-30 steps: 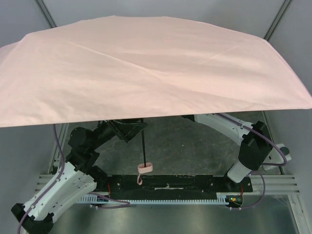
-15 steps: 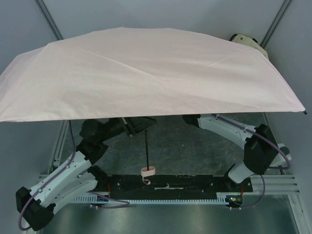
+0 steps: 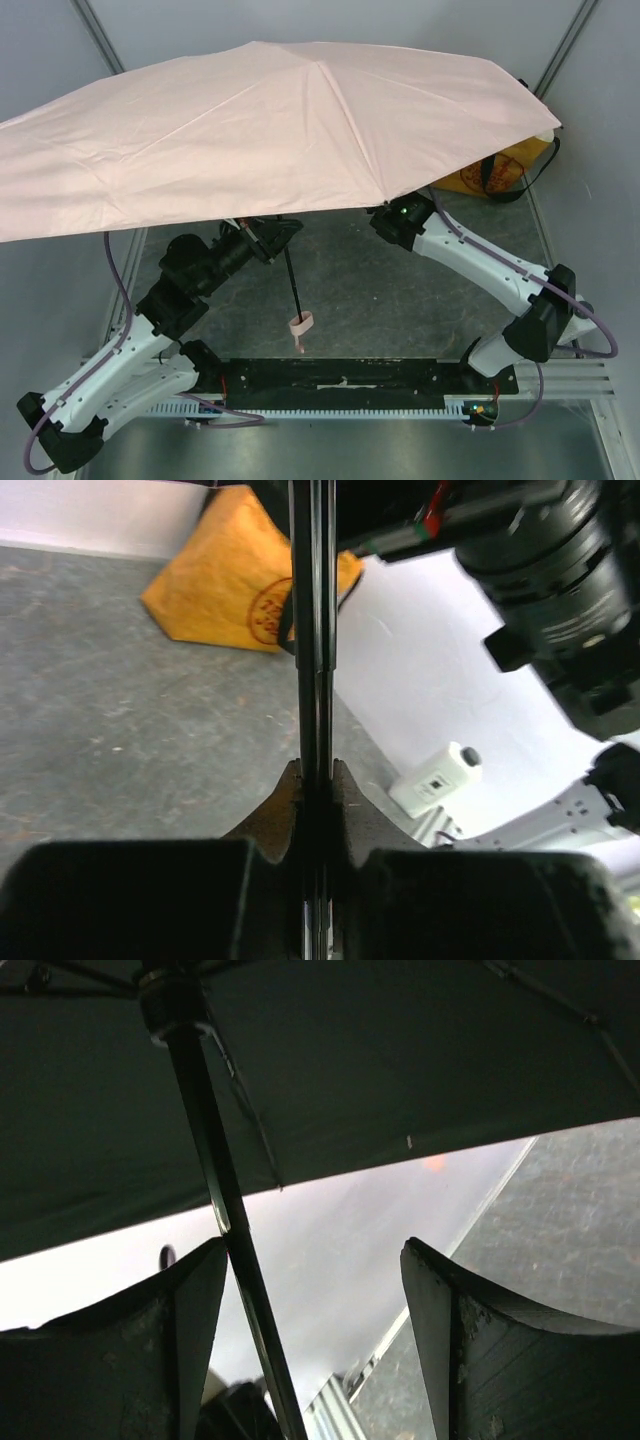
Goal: Put away the umbrella
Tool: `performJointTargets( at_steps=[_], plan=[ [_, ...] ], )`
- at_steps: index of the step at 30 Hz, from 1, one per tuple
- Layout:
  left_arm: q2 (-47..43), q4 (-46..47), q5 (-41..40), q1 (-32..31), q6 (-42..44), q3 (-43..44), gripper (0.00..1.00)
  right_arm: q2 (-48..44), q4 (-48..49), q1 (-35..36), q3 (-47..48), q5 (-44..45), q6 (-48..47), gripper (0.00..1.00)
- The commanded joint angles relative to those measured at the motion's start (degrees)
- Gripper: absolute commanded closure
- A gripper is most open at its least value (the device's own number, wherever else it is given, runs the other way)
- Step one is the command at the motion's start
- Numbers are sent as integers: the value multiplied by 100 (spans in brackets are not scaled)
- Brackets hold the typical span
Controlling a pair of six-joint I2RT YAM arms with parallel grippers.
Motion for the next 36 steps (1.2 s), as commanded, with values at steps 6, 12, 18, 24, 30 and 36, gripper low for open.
performJointTargets(
  at_steps=[6,12,18,24,30,36],
  plan=[
    [274,-1000,-1230,-43,943,847,98,894,-350,64,1715,909,-577,23],
    [310,-1186,-1556,-52,1057,927,98,1281,-60,108,1970,1427,-507,24],
    [363,-1116,-1495,-34,1241,875,99,1826,-340,126,2769,1402,-419,38],
    [363,-1063,-1469,-43,1391,848,98,1932,-366,126,2902,1384,-323,38],
    [345,-993,-1609,-43,1593,760,98,1967,-507,108,3121,1394,-94,36],
    [345,-1002,-1662,-43,1681,734,98,1994,-639,73,3210,1385,46,35]
  ],
)
